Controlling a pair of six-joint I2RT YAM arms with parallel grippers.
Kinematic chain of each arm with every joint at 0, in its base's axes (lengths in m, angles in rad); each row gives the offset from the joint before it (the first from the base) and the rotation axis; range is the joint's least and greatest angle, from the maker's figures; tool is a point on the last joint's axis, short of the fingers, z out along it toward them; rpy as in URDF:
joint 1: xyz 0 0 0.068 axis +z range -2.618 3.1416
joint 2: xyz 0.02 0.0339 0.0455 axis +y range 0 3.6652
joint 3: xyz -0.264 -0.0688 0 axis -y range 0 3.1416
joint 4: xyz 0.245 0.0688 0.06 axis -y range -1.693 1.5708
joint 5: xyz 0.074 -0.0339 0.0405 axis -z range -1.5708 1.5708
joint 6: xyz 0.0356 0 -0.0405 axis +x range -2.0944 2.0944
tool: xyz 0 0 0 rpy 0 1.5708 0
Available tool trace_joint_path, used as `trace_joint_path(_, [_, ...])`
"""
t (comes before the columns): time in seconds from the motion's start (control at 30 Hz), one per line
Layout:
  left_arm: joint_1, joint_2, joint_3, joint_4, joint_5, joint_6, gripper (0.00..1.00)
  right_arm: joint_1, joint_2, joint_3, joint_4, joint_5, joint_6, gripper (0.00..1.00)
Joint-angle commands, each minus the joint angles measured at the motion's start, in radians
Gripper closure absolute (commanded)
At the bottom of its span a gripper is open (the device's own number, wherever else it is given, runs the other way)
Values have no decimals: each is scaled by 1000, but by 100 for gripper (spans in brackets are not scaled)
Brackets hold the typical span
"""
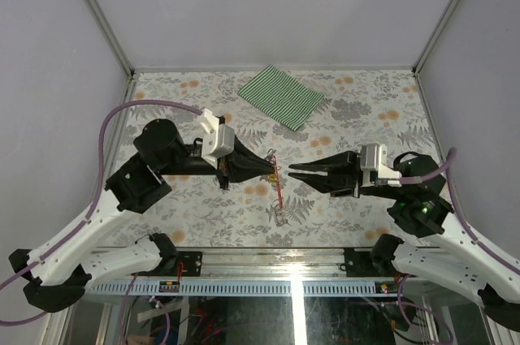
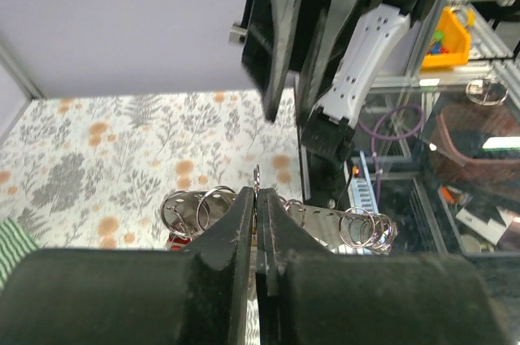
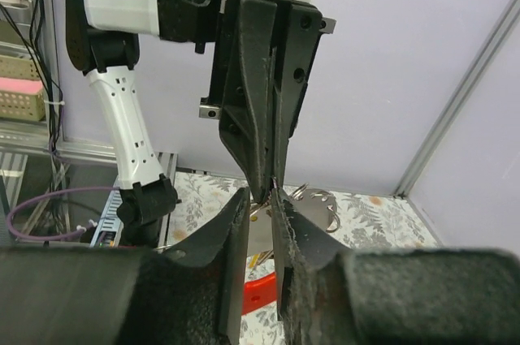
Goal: Put the keys on the keyring
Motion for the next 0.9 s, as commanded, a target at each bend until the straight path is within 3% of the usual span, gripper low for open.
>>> trace_joint_path(0.0, [-4,48,147,-355,-43,211,100,3,-16,106,-205,17,-109,76])
trace_joint_path(0.17, [-7,143,288,-601,-97,333,100,3,23,165,-377,12,-168,71])
trace_joint_path(0.37, [-63,255,456,-825,-220,432,100,3,69,156,-382,22,-155,69])
trace_joint_path(0.57, [-135,301,528,-912,-338,475,100,2,103,113,-318,5,-142,65])
trace_joint_path(0.87, [-183,314,549,-924,-369,510,100,3,131,80,-255,-18,-141,61])
